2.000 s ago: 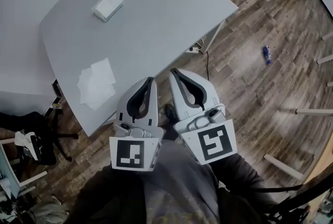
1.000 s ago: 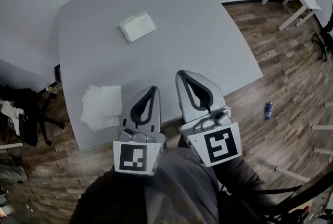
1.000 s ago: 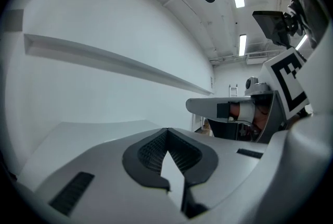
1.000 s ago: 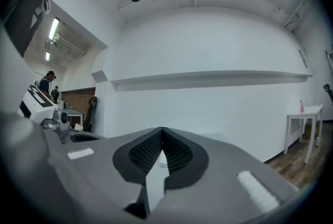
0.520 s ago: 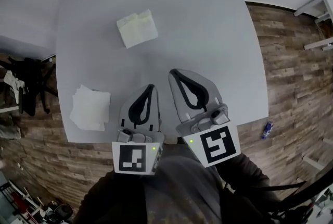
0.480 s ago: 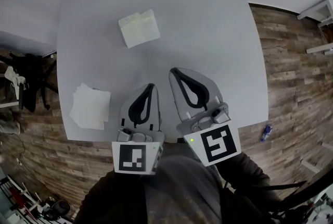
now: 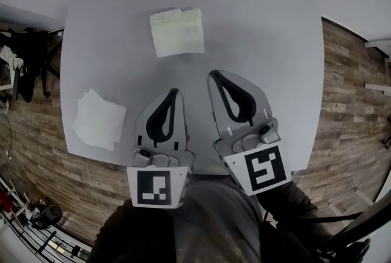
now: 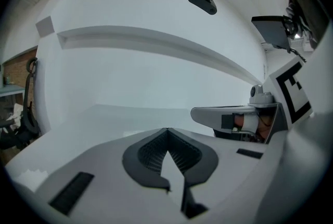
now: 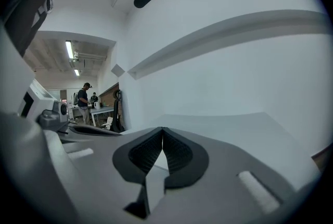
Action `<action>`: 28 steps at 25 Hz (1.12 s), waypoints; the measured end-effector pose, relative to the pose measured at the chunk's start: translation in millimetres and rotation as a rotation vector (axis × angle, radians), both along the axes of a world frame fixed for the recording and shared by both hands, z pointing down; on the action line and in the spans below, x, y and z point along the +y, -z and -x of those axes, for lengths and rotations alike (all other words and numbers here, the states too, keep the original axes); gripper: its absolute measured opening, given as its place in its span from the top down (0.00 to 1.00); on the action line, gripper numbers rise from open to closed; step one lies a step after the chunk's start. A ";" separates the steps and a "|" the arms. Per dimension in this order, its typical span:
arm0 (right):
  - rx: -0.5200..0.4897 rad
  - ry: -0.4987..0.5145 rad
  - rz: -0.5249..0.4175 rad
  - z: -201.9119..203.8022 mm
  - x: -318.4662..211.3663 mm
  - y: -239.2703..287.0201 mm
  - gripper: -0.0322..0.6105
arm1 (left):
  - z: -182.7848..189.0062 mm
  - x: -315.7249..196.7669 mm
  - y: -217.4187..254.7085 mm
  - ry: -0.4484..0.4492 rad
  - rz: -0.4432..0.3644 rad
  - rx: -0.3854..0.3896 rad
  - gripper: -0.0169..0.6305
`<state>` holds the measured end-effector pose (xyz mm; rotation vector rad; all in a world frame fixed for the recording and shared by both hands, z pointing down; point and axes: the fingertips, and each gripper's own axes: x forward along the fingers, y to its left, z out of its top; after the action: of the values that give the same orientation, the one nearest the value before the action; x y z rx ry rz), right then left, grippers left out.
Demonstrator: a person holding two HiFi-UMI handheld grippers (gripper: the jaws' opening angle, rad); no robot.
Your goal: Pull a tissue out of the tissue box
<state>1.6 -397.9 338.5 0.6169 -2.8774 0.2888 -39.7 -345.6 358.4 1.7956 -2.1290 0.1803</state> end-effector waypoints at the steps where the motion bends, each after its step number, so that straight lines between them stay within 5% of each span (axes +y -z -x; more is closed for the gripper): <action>1: 0.018 0.002 0.014 3.8 -5.0 -11.8 0.94 | 3.2 -4.9 -9.8 0.006 0.008 0.019 0.97; 12: 0.155 0.028 0.188 40.7 -52.8 -125.7 0.76 | 31.7 -45.3 -96.7 -0.019 0.115 0.136 0.97; 21: 0.174 0.088 0.290 55.0 -55.6 -164.2 0.75 | 39.1 -53.3 -117.9 -0.015 0.140 0.153 0.97; 23: 0.182 0.101 0.278 57.5 -55.7 -167.2 0.76 | 41.2 -53.9 -120.1 -0.011 0.142 0.149 0.97; 25: 0.208 0.107 0.263 57.8 -54.9 -170.3 0.92 | 42.6 -53.3 -121.8 -0.003 0.147 0.146 0.97; 28: 0.206 0.123 0.263 60.2 -51.5 -166.3 0.95 | 44.1 -53.0 -121.2 0.008 0.146 0.142 0.97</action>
<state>-58.6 -449.4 504.8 0.3946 -2.6067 0.5402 -83.8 -398.6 479.6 1.6660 -1.9716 0.1947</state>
